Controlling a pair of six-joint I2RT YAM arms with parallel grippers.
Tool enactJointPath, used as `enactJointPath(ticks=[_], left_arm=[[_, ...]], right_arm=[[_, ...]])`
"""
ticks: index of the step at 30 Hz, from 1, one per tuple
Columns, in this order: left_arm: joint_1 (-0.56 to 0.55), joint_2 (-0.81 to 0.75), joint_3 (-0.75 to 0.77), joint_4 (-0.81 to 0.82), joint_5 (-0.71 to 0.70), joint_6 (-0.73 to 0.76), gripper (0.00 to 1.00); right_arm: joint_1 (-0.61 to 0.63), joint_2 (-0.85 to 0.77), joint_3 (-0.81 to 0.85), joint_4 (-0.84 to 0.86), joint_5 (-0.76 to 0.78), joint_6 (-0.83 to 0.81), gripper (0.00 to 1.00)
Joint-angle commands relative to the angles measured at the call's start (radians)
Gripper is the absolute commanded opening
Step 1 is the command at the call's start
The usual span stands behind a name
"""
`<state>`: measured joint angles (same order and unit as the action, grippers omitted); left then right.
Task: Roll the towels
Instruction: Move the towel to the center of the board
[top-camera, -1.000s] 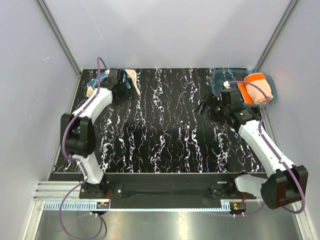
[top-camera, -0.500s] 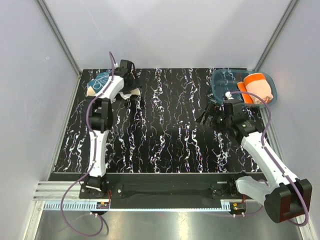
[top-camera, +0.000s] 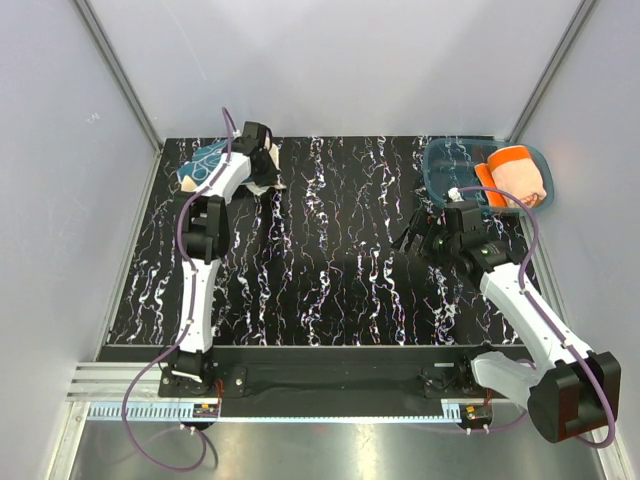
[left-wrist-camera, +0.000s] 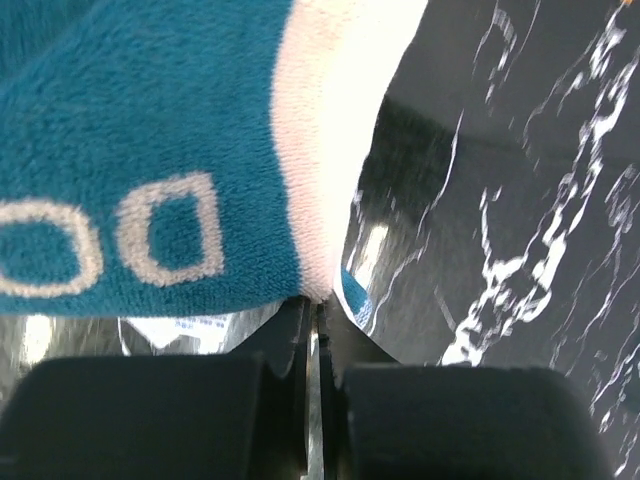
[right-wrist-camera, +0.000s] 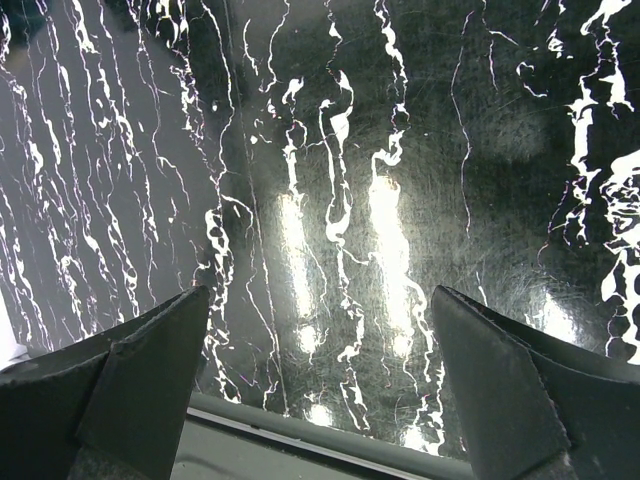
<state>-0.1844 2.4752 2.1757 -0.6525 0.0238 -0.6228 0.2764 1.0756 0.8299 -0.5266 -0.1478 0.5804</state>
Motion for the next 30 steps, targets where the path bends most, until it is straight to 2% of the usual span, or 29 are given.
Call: enactJointPath(ticks=[1, 4, 5, 9, 11, 13, 14, 15, 17, 18, 19, 20, 23, 26, 30], left_arm=[[-0.013, -0.157, -0.025, 0.010, 0.039, 0.034, 0.00], [-0.032, -0.232, 0.037, -0.062, 0.096, 0.066, 0.00], [-0.039, -0.243, 0.133, -0.094, 0.114, 0.081, 0.00], [-0.099, -0.339, 0.342, -0.283, 0.275, 0.162, 0.00], [-0.124, -0.438, 0.316, -0.329, 0.236, 0.205, 0.00], [-0.139, -0.680, 0.053, -0.277, 0.197, 0.238, 0.01], [-0.139, -0.864, -0.085, -0.233, 0.177, 0.236, 0.03], [-0.130, -0.948, -0.287, -0.164, 0.165, 0.235, 0.04], [-0.124, -1.092, -0.458, -0.127, 0.137, 0.233, 0.08], [-0.119, -1.202, -0.529, -0.113, 0.131, 0.232, 0.12], [-0.116, -1.249, -0.668, -0.086, 0.139, 0.236, 0.19], [-0.115, -1.312, -0.723, -0.076, 0.146, 0.236, 0.19], [-0.112, -1.352, -0.908, -0.079, 0.180, 0.235, 0.19], [-0.110, -1.372, -1.043, -0.072, 0.246, 0.218, 0.14], [-0.112, -1.400, -1.151, -0.039, 0.255, 0.201, 0.13]], right_arm=[[0.009, -0.022, 0.015, 0.008, 0.030, -0.008, 1.00], [0.009, -0.028, 0.047, -0.019, 0.048, -0.005, 1.00], [0.009, -0.028, 0.060, -0.030, 0.054, -0.005, 1.00], [0.009, -0.051, 0.116, -0.102, 0.097, 0.004, 1.00], [0.009, -0.085, 0.135, -0.119, 0.106, 0.021, 1.00], [0.009, -0.117, 0.140, -0.141, 0.108, 0.032, 1.00], [0.009, -0.121, 0.137, -0.145, 0.102, 0.042, 1.00], [0.010, -0.121, 0.127, -0.145, 0.078, 0.045, 1.00], [0.012, -0.115, 0.107, -0.132, 0.036, 0.058, 1.00], [0.017, -0.108, 0.098, -0.110, -0.004, 0.061, 1.00], [0.020, -0.094, 0.074, -0.096, -0.025, 0.067, 1.00], [0.029, -0.086, 0.063, -0.081, -0.044, 0.073, 1.00], [0.055, -0.039, 0.029, -0.032, -0.082, 0.079, 1.00], [0.101, 0.030, 0.021, -0.015, -0.061, 0.067, 1.00], [0.141, 0.105, 0.020, -0.045, -0.004, 0.059, 1.00]])
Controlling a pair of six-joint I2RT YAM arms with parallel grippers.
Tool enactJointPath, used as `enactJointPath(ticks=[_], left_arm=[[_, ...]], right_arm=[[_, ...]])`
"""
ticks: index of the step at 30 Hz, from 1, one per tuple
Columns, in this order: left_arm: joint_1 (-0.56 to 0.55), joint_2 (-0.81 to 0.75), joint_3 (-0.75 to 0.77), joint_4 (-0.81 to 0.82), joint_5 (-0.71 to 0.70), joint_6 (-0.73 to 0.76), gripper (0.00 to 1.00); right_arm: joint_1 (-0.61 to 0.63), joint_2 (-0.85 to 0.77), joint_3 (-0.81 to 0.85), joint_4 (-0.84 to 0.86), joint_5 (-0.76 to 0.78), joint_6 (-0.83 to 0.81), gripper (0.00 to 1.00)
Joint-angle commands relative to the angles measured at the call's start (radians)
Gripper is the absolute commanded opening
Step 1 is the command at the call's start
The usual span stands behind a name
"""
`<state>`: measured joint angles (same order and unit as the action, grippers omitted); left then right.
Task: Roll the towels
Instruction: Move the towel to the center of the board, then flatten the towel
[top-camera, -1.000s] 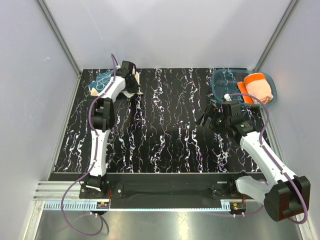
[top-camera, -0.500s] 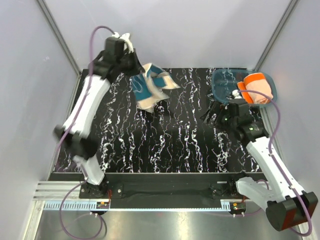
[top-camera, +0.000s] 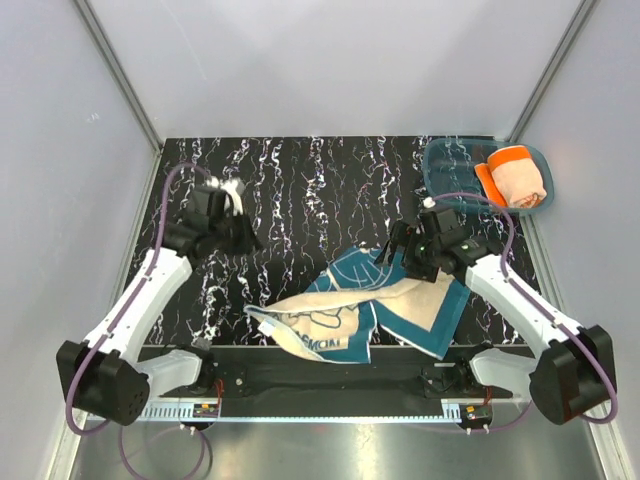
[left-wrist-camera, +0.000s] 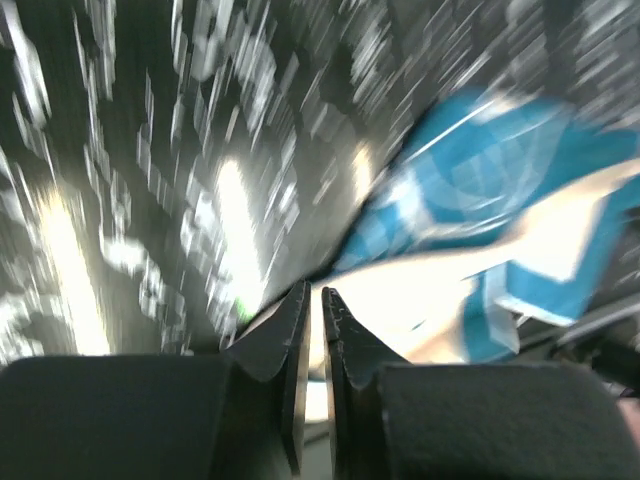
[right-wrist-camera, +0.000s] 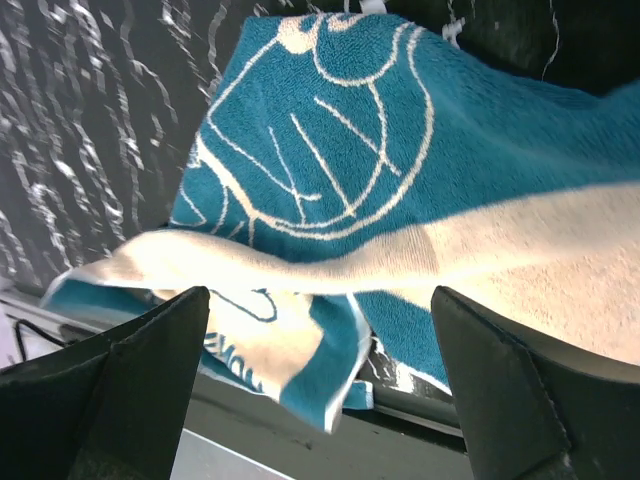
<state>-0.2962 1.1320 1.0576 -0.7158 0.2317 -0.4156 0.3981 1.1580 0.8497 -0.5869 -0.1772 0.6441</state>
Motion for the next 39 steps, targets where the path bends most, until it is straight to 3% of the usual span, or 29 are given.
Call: enactJointPath(ticks=[1, 3, 8, 14, 17, 24, 27, 33, 37, 39], left_arm=[[0.002, -0.060, -0.042, 0.024, 0.047, -0.006, 0.13], [0.002, -0.067, -0.057, 0.003, 0.034, -0.011, 0.15], [-0.006, -0.139, -0.139, -0.011, 0.022, -0.077, 0.44], [-0.047, -0.190, -0.249, -0.117, -0.103, -0.204, 0.60], [-0.081, -0.239, -0.324, -0.132, -0.170, -0.293, 0.78], [-0.179, -0.346, -0.381, -0.283, -0.414, -0.563, 0.94], [-0.179, -0.457, -0.474, -0.268, -0.434, -0.685, 0.95], [-0.181, -0.540, -0.616, -0.192, -0.378, -0.755, 0.90], [-0.181, -0.561, -0.640, -0.166, -0.370, -0.766, 0.82], [-0.181, -0.569, -0.642, -0.145, -0.365, -0.759, 0.72]], right_arm=[[0.019, 0.023, -0.003, 0.006, 0.042, -0.004, 1.00], [0.021, -0.001, -0.012, -0.029, 0.105, 0.002, 1.00], [0.021, -0.056, -0.018, -0.111, 0.214, 0.023, 1.00], [0.019, -0.066, -0.035, -0.102, 0.185, 0.037, 1.00], [0.021, -0.057, -0.026, -0.094, 0.182, 0.040, 1.00], [0.027, -0.026, 0.002, -0.091, 0.140, 0.022, 1.00], [0.028, -0.023, 0.000, -0.082, 0.122, 0.006, 1.00], [0.030, 0.003, 0.015, -0.090, 0.104, -0.040, 1.00], [0.030, 0.003, 0.011, -0.091, 0.107, -0.055, 1.00], [0.030, -0.001, 0.000, -0.085, 0.107, -0.054, 1.00]])
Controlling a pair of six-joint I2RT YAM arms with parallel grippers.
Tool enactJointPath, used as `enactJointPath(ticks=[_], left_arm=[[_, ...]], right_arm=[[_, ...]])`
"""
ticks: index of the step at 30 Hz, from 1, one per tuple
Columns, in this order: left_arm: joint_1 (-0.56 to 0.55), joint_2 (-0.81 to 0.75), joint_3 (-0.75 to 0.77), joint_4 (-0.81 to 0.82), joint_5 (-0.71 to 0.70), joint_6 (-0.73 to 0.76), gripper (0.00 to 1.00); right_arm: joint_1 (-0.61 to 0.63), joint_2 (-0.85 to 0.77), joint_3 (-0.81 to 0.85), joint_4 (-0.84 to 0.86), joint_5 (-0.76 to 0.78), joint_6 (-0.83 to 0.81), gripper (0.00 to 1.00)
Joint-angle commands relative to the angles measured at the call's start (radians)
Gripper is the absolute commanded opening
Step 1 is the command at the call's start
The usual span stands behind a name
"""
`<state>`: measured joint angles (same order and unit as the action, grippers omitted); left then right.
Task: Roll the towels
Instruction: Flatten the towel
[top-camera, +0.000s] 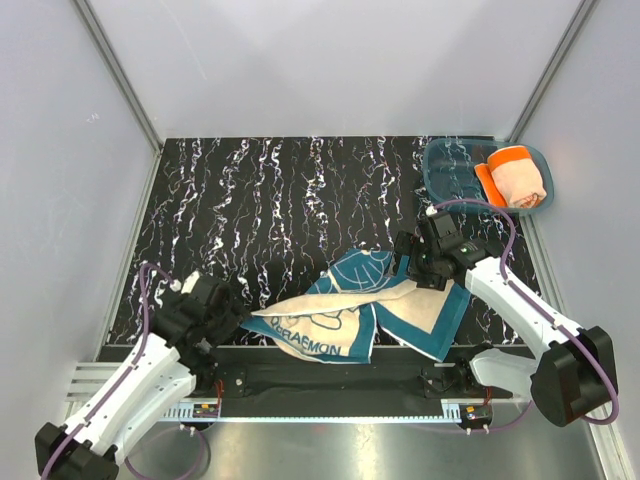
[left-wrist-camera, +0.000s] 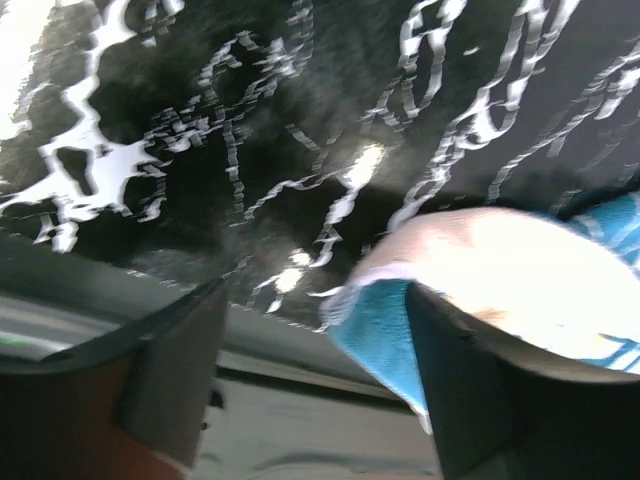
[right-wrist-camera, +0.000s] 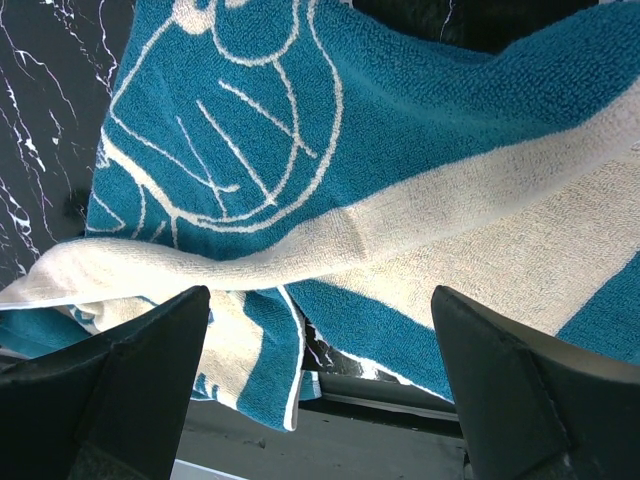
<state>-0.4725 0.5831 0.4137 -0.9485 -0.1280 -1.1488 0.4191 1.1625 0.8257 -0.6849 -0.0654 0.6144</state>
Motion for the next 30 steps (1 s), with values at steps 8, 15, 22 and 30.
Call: enactJointPath(ticks=[8, 15, 22, 30], left_arm=[[-0.009, 0.040, 0.005, 0.198, -0.022, 0.018, 0.20], [-0.011, 0.109, 0.063, 0.261, -0.005, 0.098, 0.00], [-0.002, 0.168, 0.456, 0.044, -0.125, 0.411, 0.00], [0.205, 0.217, 0.597, -0.007, -0.145, 0.704, 0.00]], right_arm=[[0.009, 0.002, -0.005, 0.033, -0.005, -0.015, 1.00], [0.009, -0.007, 0.018, 0.001, 0.016, -0.019, 1.00], [0.009, 0.003, 0.044, -0.008, 0.052, 0.005, 0.99], [-0.011, 0.055, 0.109, -0.027, 0.164, 0.059, 1.00]])
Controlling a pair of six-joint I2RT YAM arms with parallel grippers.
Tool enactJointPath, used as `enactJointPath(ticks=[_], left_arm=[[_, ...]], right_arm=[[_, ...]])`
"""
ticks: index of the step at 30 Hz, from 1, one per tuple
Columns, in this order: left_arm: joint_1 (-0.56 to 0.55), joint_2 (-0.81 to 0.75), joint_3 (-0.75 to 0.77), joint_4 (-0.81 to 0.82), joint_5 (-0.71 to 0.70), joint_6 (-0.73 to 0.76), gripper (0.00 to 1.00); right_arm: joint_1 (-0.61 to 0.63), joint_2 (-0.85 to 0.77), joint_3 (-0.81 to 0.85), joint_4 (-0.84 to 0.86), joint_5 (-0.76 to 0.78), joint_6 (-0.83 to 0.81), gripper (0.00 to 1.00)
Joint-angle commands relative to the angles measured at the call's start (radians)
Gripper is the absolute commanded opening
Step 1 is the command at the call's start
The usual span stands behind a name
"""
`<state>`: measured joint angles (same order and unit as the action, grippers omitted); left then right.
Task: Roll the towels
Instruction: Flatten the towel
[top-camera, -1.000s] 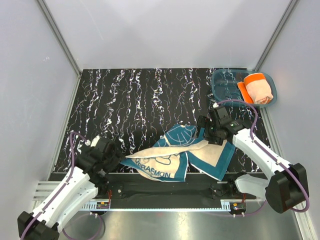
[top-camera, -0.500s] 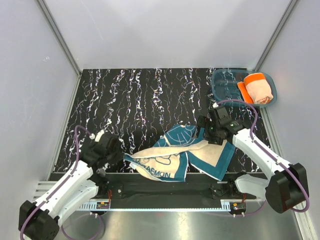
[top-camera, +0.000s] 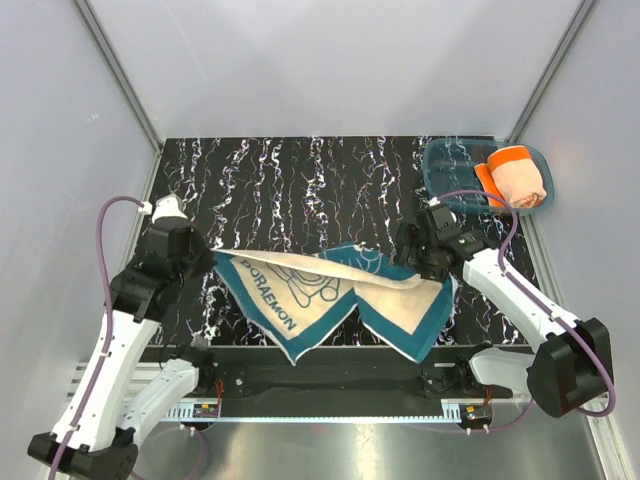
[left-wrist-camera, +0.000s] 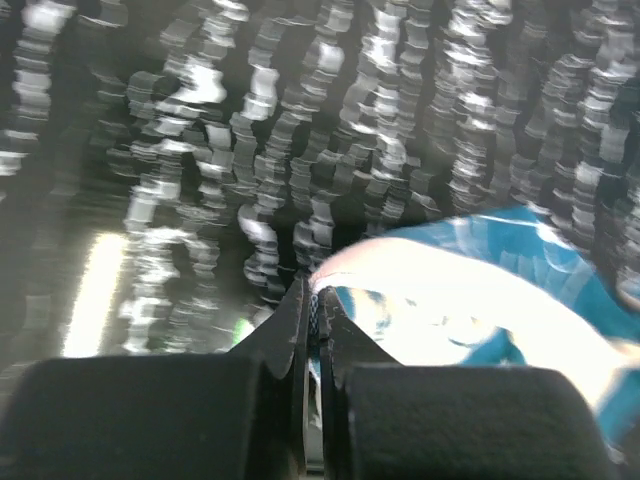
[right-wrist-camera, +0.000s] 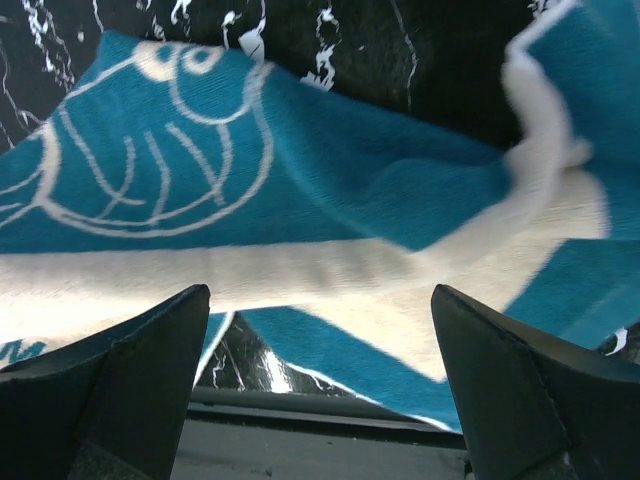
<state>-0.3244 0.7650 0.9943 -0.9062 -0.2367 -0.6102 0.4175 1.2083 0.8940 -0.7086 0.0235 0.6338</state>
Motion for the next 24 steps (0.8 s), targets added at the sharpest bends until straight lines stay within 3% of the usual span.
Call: enactJointPath(ticks=[1, 4, 7, 15, 18, 19, 22, 23, 24], left_arm=[[0.095, 0.042, 0.017, -0.053, -0.045, 0.176, 0.00], [0.209, 0.063, 0.001, -0.040, -0.052, 0.216, 0.00], [0.310, 0.076, -0.022, -0.001, 0.052, 0.233, 0.00], [0.323, 0.131, -0.068, 0.070, 0.139, 0.236, 0.00], [0.324, 0.122, -0.075, 0.082, 0.137, 0.233, 0.00], [0.324, 0.122, -0.082, 0.087, 0.137, 0.233, 0.00], [0.323, 0.120, -0.083, 0.093, 0.139, 0.231, 0.00], [0.323, 0.122, -0.083, 0.095, 0.139, 0.231, 0.00], [0.323, 0.123, -0.086, 0.096, 0.139, 0.231, 0.00]], right_arm=[[-0.016, 0.019, 0.039, 0.007, 0.079, 0.044, 1.00], [-0.068, 0.069, 0.020, 0.046, 0.049, 0.049, 1.00], [-0.138, 0.105, -0.013, 0.122, -0.020, 0.049, 1.00], [-0.171, 0.299, 0.026, 0.212, -0.069, 0.020, 0.96], [-0.169, 0.359, 0.040, 0.230, -0.063, 0.009, 0.89], [-0.171, 0.379, 0.040, 0.239, -0.059, 0.007, 0.86], [-0.171, 0.405, 0.023, 0.250, -0.047, 0.003, 0.60], [-0.171, 0.405, 0.019, 0.253, -0.042, 0.003, 0.39], [-0.172, 0.401, 0.014, 0.251, -0.034, 0.003, 0.31]])
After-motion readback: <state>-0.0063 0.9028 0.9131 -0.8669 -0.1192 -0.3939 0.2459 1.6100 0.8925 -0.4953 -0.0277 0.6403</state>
